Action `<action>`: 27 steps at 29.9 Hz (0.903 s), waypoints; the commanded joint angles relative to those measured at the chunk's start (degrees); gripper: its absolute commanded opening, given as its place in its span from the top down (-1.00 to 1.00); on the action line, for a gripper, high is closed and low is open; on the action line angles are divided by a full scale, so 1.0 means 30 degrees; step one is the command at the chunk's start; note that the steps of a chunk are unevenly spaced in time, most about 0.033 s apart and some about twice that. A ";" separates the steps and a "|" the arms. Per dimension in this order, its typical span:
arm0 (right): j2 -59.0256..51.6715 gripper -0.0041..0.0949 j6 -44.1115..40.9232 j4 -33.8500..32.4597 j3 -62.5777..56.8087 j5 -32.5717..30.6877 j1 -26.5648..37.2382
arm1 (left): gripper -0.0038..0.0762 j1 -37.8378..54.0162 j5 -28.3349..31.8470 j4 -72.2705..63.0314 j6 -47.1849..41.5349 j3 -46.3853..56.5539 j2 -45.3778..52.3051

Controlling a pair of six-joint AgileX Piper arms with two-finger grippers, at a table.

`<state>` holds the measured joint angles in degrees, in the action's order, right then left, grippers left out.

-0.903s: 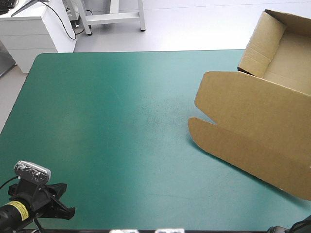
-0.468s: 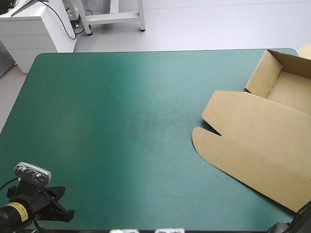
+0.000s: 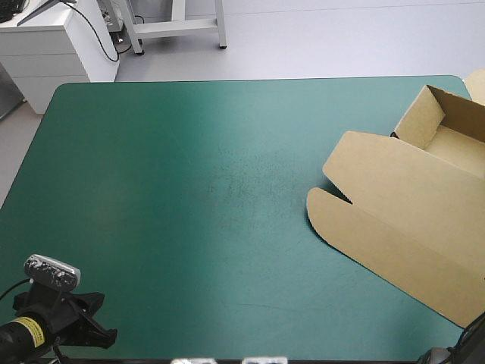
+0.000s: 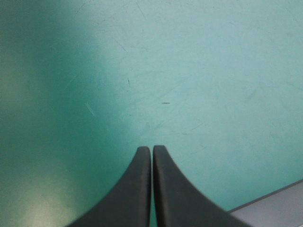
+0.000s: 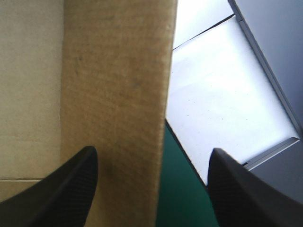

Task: Fold the box

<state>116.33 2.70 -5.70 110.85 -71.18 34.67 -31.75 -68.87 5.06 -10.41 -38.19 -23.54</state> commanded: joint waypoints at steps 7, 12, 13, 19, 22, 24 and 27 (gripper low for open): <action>-0.6301 0.92 0.3227 0.6514 0.1031 -0.0068 -0.0183 | 0.92 -0.0083 0.1156 -0.0310 -0.0146 -0.0432 -0.0151; -0.9601 0.92 0.3266 0.7485 -0.0550 -0.0068 -0.2173 | 0.92 -0.0083 0.1156 -0.0272 -0.0146 -0.0432 -0.0151; -1.0265 0.92 0.3266 0.7527 -0.1041 -0.0068 -0.2645 | 0.92 -0.0083 0.1156 -0.0272 -0.0146 -0.0432 -0.0151; -1.3868 0.92 0.3948 0.7584 -0.4545 0.0479 -0.6913 | 0.92 -0.0083 0.1926 -0.0312 -0.0277 -0.0432 -0.0151; -1.5407 0.92 0.4154 0.6706 -0.6459 0.1559 -0.9246 | 0.92 -0.0083 0.3568 -0.0447 -0.0240 -0.0432 -0.0137; -1.6347 0.92 0.4195 0.6371 -0.7662 0.1853 -1.0431 | 0.92 -0.0083 0.4136 -0.0409 0.0522 -0.0432 -0.0137; -1.8032 0.92 0.4438 0.5710 -0.9833 0.2817 -1.1860 | 0.92 -0.0083 0.4137 -0.0455 0.1991 -0.0402 -0.0104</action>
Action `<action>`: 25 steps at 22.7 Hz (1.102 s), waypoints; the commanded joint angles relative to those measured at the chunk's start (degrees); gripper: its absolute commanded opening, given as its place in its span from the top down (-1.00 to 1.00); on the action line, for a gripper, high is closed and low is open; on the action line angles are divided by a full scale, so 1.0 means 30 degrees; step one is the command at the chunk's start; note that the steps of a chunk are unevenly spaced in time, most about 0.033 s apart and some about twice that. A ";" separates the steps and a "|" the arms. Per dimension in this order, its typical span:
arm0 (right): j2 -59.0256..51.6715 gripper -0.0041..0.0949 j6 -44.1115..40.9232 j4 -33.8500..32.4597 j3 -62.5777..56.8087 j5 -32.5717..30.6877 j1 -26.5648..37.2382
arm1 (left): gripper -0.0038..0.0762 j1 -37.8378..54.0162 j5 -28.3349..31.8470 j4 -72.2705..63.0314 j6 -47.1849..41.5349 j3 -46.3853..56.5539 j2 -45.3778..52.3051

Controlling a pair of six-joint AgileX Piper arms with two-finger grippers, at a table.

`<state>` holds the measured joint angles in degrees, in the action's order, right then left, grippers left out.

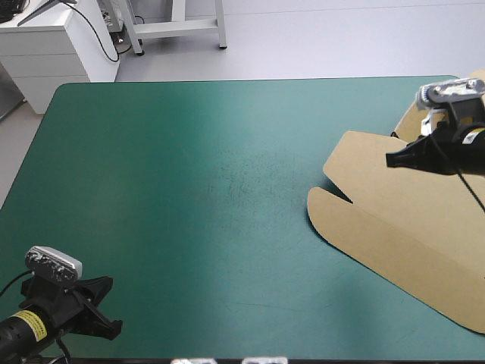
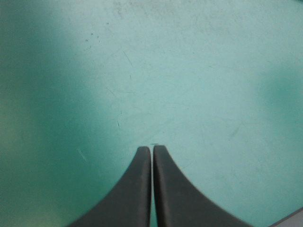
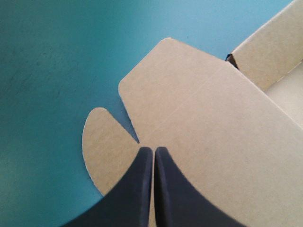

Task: Fold the box

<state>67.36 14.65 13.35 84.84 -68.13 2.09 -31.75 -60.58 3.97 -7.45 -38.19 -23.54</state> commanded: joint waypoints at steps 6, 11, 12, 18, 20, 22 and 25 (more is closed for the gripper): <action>-0.5420 0.92 0.0609 -0.1777 -0.6317 0.5875 -0.2579 | 0.92 -0.0083 0.3269 -0.0165 0.1059 0.0405 0.1001; -0.9121 0.92 0.1754 -0.0676 -1.0571 0.8304 -0.2946 | 0.92 -0.0083 0.4784 -0.0165 0.1177 0.2385 0.2991; -0.9626 0.92 0.1798 -0.0676 -1.1022 0.8490 -0.2946 | 0.92 -0.0083 0.4826 -0.0261 0.1281 0.2598 0.3341; -1.5343 0.92 0.1798 -0.0676 -1.5440 0.9949 -0.2946 | 0.92 -0.0083 0.4710 -0.1176 0.2484 0.3546 0.7068; -1.7122 0.92 0.1755 -0.0676 -1.6820 1.0377 -0.2946 | 0.92 -0.0083 0.4961 -0.1478 0.2484 0.3673 0.7724; -1.8727 0.92 0.1755 -0.0676 -1.7962 1.0516 -0.2946 | 0.92 -0.0083 0.4991 -0.1521 0.2484 0.3673 0.8184; -2.1069 0.92 0.1755 -0.0676 -1.9177 1.0516 -0.2946 | 0.92 -0.0083 0.4991 -0.1521 0.2484 0.3673 0.8307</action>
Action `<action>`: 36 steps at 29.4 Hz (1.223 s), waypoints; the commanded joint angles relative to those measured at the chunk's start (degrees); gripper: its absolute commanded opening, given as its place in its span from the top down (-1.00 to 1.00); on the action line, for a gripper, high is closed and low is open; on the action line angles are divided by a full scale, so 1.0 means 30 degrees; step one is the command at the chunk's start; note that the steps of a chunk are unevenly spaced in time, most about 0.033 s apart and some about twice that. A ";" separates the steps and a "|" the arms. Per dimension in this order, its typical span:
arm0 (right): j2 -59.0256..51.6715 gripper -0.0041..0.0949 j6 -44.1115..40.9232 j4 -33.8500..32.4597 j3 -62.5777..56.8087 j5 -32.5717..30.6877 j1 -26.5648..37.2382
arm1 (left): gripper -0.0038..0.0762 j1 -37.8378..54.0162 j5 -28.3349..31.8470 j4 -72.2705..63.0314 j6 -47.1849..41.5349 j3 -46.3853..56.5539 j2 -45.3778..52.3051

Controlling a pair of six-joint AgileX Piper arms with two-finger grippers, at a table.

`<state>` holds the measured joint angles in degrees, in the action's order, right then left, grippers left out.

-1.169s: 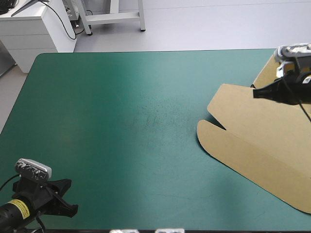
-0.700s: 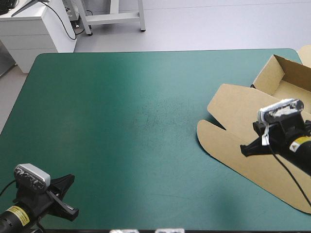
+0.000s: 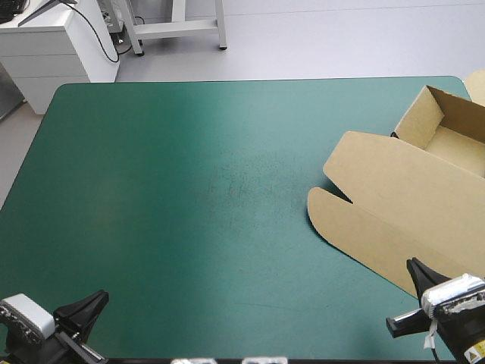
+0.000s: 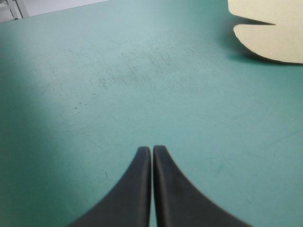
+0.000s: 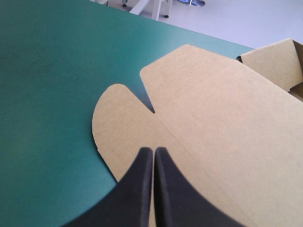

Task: Fold the box

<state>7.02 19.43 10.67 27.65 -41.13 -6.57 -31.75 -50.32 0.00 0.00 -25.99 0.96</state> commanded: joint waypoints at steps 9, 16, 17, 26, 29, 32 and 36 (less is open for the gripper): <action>-0.3081 0.92 -0.0494 0.0083 -0.0904 0.1462 -0.0061 | 0.92 -0.0047 0.1571 -0.0297 0.0000 -0.0394 0.0139; -0.3081 0.92 -0.0840 -0.0005 -0.0904 0.1002 -0.0061 | 0.92 -0.0047 0.1571 -0.0297 0.0000 -0.0394 0.0139; -0.3081 0.92 -0.0840 -0.0049 -0.0904 0.1002 -0.0061 | 0.92 -0.0047 0.1571 -0.0297 0.0000 -0.0394 0.0139; -0.3081 0.92 -0.0840 -0.0010 -0.0904 0.1044 -0.0061 | 0.92 -0.0047 0.1571 -0.0297 0.0000 -0.0394 0.0139; -0.3081 0.92 -0.0840 -0.0010 -0.0904 0.1069 -0.0061 | 0.92 -0.0047 0.1571 -0.0297 0.0000 -0.0394 0.0139; -0.3081 0.92 -0.0840 -0.0010 -0.0904 0.1069 -0.0061 | 0.92 -0.0047 0.1571 -0.0297 0.0000 -0.0394 0.0139; -0.3081 0.92 -0.0840 -0.0010 -0.0904 0.1069 -0.0061 | 0.92 -0.0047 0.1571 -0.0297 0.0000 -0.0394 0.0139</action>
